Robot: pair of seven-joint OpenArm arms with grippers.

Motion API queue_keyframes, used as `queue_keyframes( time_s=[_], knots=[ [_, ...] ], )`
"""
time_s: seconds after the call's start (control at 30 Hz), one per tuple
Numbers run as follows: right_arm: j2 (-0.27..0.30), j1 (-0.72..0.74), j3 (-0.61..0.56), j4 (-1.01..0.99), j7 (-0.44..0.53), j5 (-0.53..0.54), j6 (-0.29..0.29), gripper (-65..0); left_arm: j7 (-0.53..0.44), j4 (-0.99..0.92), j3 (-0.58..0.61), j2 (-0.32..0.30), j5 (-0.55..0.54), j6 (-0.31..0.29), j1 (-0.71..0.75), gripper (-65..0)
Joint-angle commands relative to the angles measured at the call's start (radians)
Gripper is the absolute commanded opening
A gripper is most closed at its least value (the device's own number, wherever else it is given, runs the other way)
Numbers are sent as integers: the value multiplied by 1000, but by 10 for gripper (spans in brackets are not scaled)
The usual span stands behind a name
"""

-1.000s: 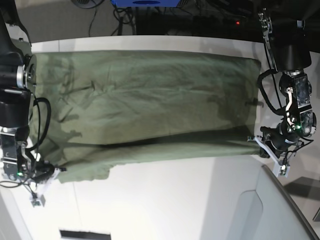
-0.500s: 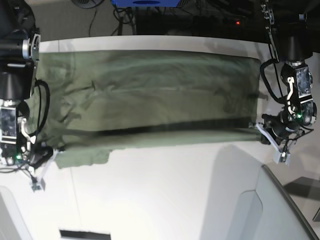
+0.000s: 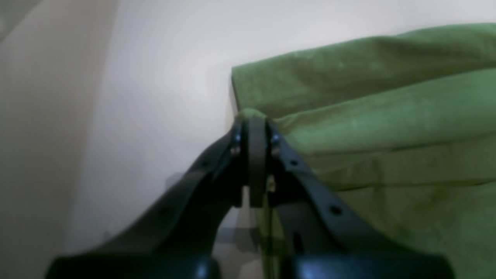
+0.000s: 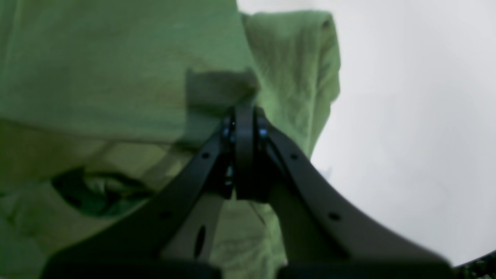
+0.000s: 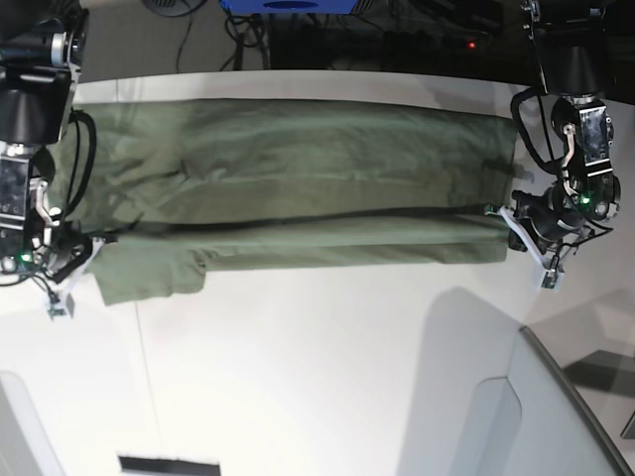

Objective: Layout the t-shirt on the table in an organized manner, then fold the t-shirt properly
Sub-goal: 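Lay the hem with both grippers over the shirt body, aligning edges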

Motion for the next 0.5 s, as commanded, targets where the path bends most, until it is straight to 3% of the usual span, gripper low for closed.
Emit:
queue_keyframes(
  time_s=[0.0, 0.13, 0.47],
  knots=[
    [14, 22, 5, 47, -6, 0, -3, -650, -19, 20, -4, -19, -2, 2, -13, -650],
    [-11, 10, 74, 85, -68, 0, -3, -650, -21, 20, -4, -19, -1, 2, -13, -650],
    [-43, -29, 100, 85, -72, 0, -3, -650, -24, 20, 74, -17, -8, 2, 2, -650]
  ],
)
